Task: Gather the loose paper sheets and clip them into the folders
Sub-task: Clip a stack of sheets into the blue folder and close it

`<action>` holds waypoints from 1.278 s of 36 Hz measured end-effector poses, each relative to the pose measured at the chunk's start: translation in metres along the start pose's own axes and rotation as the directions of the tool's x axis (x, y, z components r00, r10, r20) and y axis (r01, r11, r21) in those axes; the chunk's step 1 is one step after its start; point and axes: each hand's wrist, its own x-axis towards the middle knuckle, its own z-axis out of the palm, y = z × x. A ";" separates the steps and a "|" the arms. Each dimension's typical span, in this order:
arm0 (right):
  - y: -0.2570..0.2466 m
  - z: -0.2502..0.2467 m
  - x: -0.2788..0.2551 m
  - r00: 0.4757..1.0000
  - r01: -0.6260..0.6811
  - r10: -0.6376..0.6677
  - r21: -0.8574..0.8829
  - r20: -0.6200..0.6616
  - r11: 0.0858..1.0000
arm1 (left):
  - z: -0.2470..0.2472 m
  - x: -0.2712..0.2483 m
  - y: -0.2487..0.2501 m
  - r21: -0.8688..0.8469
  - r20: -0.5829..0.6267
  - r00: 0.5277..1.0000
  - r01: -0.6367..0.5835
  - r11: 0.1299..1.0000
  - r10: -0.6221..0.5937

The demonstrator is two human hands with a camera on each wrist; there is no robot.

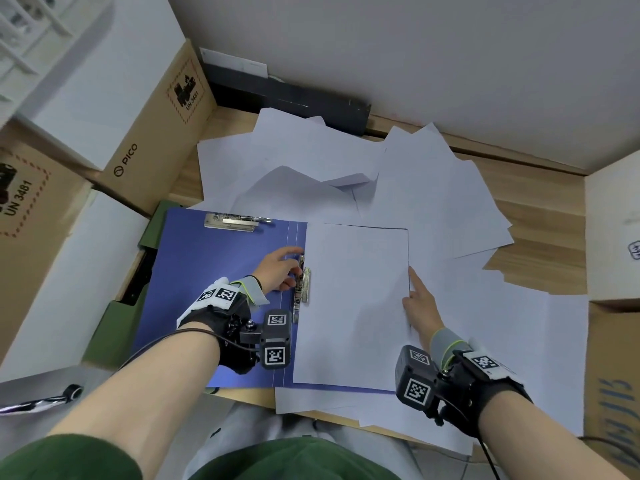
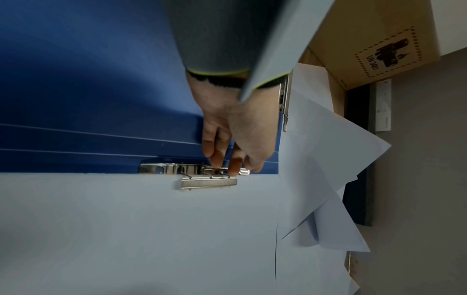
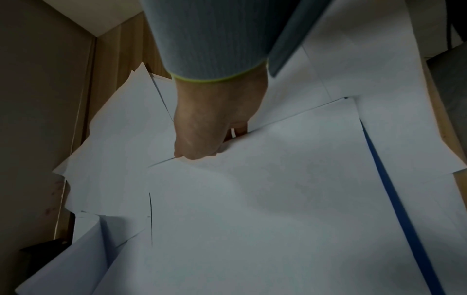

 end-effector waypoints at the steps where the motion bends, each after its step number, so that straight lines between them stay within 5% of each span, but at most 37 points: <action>1: -0.002 0.001 -0.002 1.000 0.008 -0.008 -0.010 0.009 1.000 | 0.000 0.000 0.000 0.003 0.003 1.000 0.005 1.000 -0.005; 12: -0.007 0.008 -0.006 0.995 0.097 -0.098 -0.116 0.004 0.988 | 0.001 -0.004 -0.006 -0.001 0.047 0.997 0.062 0.998 -0.062; 46: 0.016 0.005 0.014 0.995 0.023 -0.030 -0.071 -0.095 0.997 | 0.000 -0.008 -0.012 -0.039 0.001 1.000 0.007 0.999 -0.007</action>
